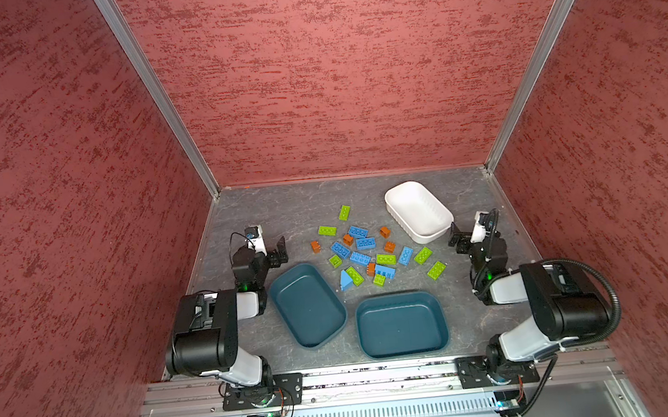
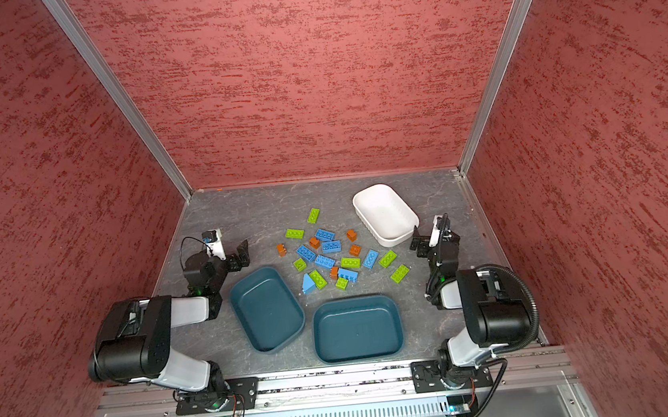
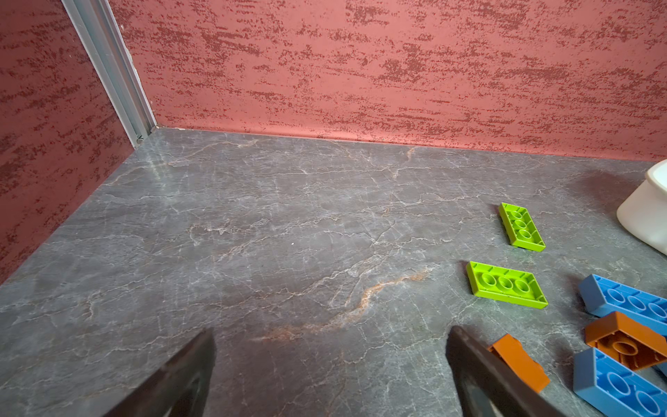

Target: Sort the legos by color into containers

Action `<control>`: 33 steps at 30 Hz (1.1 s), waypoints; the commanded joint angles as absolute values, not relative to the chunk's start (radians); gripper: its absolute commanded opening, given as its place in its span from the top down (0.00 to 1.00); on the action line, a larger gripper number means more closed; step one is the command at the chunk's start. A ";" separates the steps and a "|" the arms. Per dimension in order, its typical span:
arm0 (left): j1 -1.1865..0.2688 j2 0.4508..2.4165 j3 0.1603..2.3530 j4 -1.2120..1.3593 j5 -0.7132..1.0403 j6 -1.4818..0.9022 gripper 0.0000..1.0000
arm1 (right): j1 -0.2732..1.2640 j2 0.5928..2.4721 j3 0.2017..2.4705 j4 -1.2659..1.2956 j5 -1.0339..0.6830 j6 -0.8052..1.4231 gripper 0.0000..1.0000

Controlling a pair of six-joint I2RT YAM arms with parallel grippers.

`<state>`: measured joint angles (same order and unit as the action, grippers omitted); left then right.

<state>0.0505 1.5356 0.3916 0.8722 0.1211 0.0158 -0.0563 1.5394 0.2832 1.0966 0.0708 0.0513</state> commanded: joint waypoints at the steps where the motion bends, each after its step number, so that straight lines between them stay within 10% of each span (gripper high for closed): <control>1: 0.050 1.534 0.384 0.885 0.115 0.015 0.01 | -0.058 1.544 0.290 1.134 0.053 0.035 0.01; 12: 0.043 1.462 0.379 0.843 0.107 0.021 0.01 | -0.058 1.468 0.291 1.080 0.018 0.021 0.01; 23: 0.015 1.125 0.617 0.108 0.054 -0.173 0.01 | -0.058 1.102 0.380 0.635 -0.173 0.055 0.01; 33: -0.101 1.217 0.855 -0.429 0.118 -0.298 0.03 | -0.036 1.017 0.563 0.217 -0.491 0.141 0.01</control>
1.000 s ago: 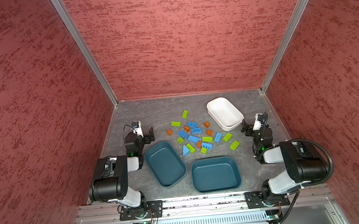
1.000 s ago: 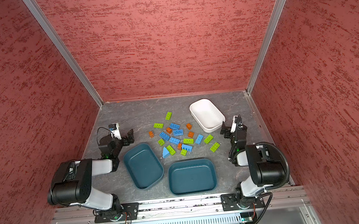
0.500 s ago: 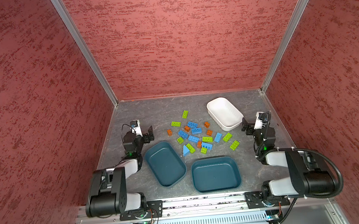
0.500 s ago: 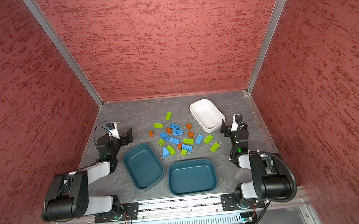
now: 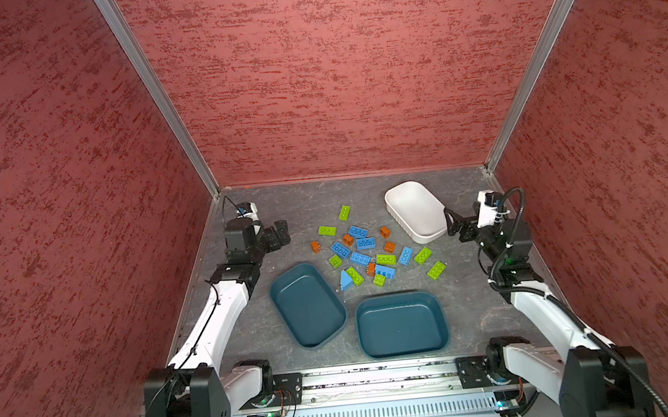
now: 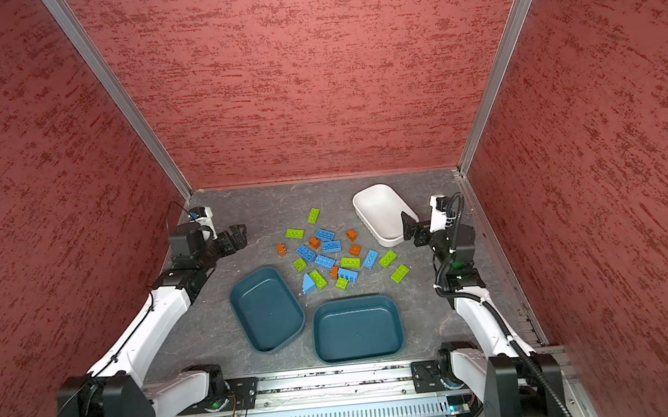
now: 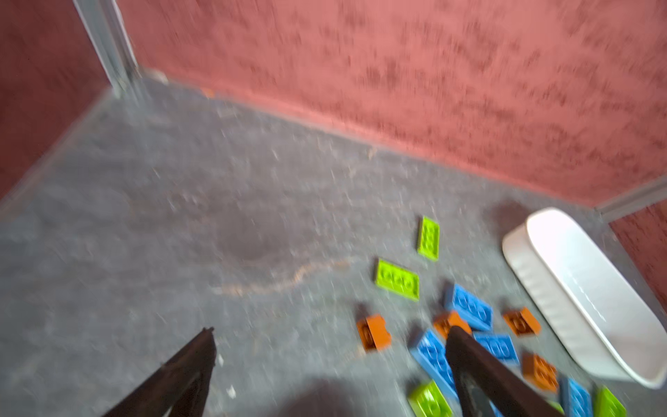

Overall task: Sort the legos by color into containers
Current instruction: 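Reach left gripper to an orange brick while right gripper nears white tray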

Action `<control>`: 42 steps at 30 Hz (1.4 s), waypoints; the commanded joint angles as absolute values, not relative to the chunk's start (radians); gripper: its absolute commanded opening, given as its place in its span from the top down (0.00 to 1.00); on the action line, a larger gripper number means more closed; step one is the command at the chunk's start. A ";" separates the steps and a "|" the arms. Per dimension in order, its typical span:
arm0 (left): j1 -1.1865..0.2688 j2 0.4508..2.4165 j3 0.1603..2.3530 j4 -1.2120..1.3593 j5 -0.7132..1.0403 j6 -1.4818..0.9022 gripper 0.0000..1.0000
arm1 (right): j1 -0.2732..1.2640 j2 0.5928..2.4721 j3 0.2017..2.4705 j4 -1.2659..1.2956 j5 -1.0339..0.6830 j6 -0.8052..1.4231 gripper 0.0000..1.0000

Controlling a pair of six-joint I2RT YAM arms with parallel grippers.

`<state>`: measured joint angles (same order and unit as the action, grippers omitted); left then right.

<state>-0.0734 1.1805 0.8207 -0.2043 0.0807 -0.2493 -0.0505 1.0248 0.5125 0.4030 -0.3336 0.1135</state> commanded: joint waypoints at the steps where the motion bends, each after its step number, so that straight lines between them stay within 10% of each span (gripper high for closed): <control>1: -0.114 1.231 0.861 -0.442 0.118 -0.307 0.05 | -0.026 1.017 0.575 0.185 -0.508 0.140 0.01; 42: -0.386 1.983 1.341 -0.524 -0.187 -0.457 0.53 | 0.296 1.147 0.667 -0.061 -0.496 0.117 0.01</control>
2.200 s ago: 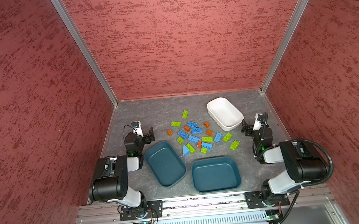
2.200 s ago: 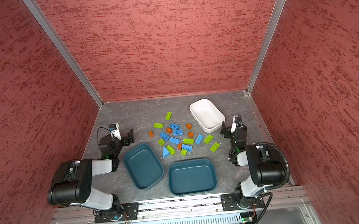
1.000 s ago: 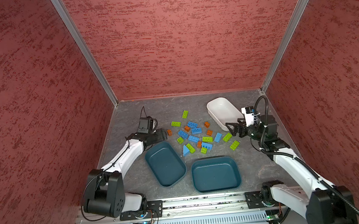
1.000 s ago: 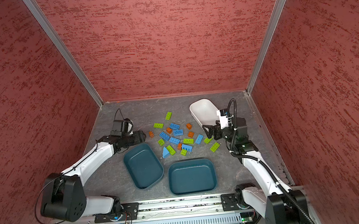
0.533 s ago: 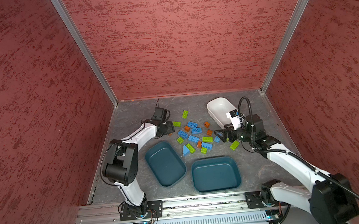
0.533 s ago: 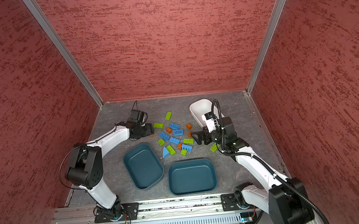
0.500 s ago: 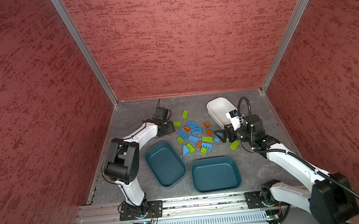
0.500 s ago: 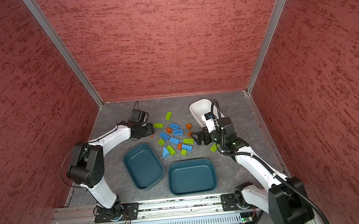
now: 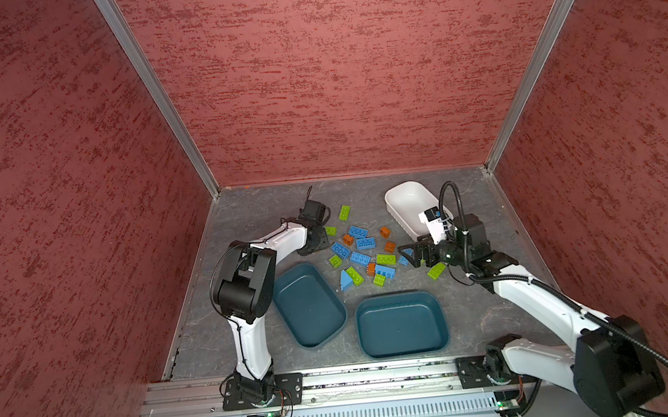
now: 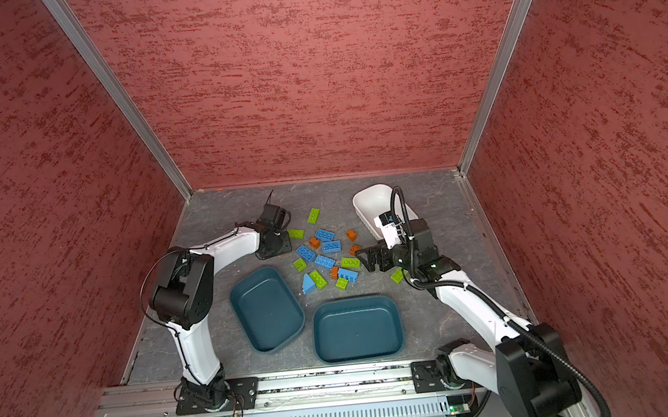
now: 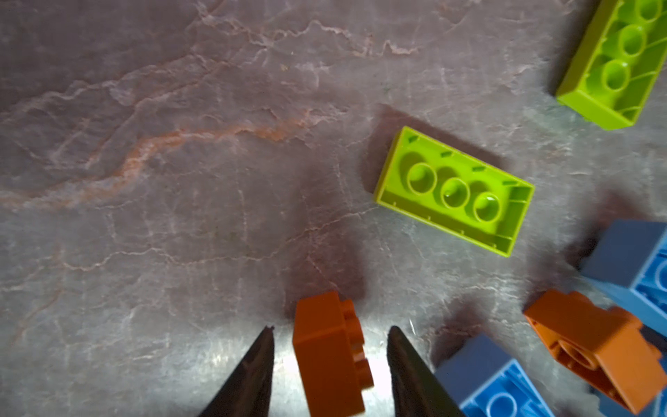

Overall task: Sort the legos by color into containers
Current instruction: 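Reach left gripper to an orange brick while right gripper nears white tray, then close the left gripper on the orange brick and lift it, then carry the orange brick over the teal tray nearer the left arm and release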

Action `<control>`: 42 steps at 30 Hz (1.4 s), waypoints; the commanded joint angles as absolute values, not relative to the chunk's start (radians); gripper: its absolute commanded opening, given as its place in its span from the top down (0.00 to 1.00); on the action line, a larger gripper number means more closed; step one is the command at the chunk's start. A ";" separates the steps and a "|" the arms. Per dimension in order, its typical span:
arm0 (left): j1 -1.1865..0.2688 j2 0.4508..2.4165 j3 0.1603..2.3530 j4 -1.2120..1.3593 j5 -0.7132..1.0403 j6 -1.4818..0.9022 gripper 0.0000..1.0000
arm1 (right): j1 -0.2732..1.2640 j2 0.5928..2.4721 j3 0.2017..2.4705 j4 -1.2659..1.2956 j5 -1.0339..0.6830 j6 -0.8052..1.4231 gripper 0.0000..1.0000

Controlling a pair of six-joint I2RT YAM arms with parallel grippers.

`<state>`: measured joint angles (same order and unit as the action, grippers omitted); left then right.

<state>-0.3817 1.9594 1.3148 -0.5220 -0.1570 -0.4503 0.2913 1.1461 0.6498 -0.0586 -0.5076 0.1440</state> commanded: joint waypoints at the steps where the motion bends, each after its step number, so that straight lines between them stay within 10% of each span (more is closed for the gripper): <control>1: -0.387 1.991 1.347 -0.523 -0.183 -0.456 0.56 | 0.296 1.148 0.669 -0.060 -0.495 0.116 0.01; 9: -0.387 2.014 1.372 -0.533 -0.169 -0.451 0.84 | 0.296 1.151 0.660 -0.066 -0.502 0.110 0.01; 42: -0.505 1.328 0.917 -0.908 -0.304 -0.684 0.83 | 0.296 1.198 0.689 -0.023 -0.608 0.114 0.01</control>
